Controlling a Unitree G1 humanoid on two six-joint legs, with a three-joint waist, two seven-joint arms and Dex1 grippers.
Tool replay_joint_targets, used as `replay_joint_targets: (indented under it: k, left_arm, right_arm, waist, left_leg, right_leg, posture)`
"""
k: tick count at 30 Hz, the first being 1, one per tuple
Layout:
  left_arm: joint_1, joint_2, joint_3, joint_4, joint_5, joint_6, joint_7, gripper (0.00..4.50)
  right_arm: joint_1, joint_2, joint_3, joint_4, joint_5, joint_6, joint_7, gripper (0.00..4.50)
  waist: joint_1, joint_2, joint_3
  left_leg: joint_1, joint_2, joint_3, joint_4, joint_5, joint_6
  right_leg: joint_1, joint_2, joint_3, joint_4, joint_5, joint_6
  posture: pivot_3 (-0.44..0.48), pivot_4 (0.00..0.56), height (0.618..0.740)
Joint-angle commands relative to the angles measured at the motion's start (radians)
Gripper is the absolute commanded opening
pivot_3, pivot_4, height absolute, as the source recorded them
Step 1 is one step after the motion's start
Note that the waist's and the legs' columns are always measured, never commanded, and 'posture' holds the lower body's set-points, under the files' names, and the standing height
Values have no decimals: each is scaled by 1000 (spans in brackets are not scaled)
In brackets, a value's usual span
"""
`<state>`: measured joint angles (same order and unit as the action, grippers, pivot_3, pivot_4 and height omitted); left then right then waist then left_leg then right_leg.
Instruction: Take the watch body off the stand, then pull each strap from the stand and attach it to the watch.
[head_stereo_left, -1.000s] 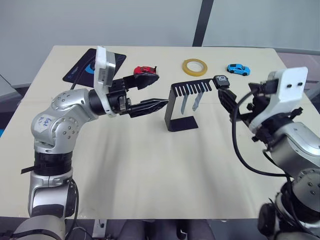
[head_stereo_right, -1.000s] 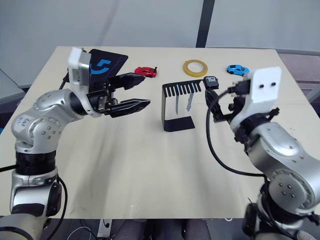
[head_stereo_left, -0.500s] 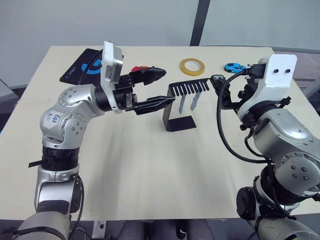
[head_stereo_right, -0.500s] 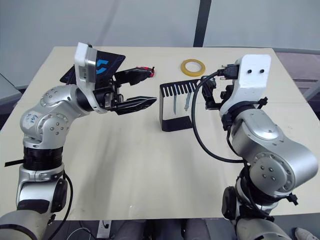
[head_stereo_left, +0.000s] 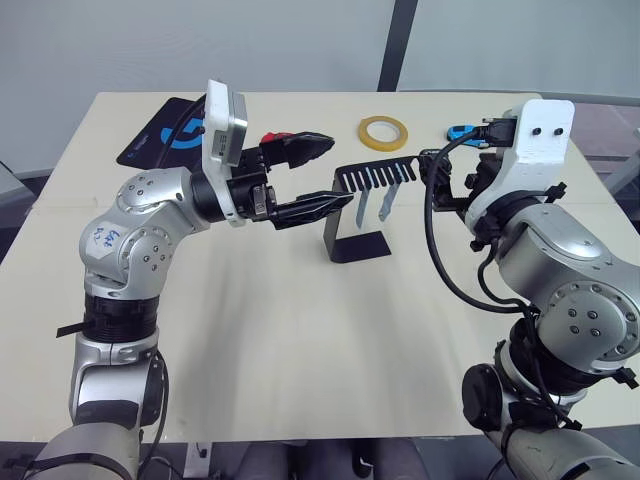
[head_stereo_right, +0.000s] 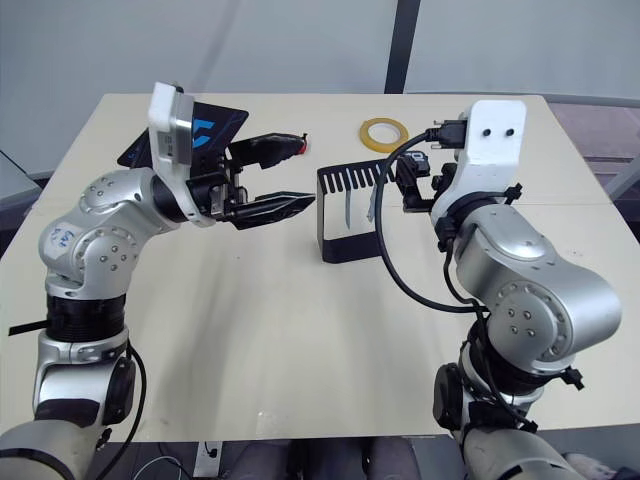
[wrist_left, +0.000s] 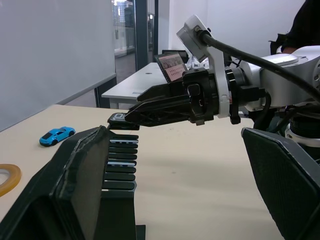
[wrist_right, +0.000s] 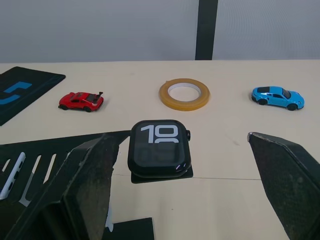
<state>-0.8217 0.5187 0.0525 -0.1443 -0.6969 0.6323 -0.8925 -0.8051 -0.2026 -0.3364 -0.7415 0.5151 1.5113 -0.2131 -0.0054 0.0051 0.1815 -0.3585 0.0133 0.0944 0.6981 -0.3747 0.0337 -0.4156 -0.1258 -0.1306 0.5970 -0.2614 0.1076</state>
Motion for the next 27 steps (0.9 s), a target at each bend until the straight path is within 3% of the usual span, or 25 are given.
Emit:
replay_joint_targets:
  k: [1, 27]
  left_arm:
    - [-14, -1, 14, -33, -6, -7, 6, 4500]
    - [-13, -6, 13, -45, -10, -7, 24, 4500]
  right_arm:
    - [-23, 1, 1, -7, -30, -4, 18, 4447]
    - [-7, 26, 65, 105, -152, -120, 111, 4447]
  waist:
    - [0, 0, 0]
    - [-1, 0, 0]
  left_leg:
    - [0, 0, 0, 0, 0, 0]
    - [0, 0, 0, 0, 0, 0]
  right_leg:
    - [0, 0, 0, 0, 0, 0]
    - [0, 0, 0, 0, 0, 0]
  posture:
    - [0, 150, 732]
    - [0, 150, 732]
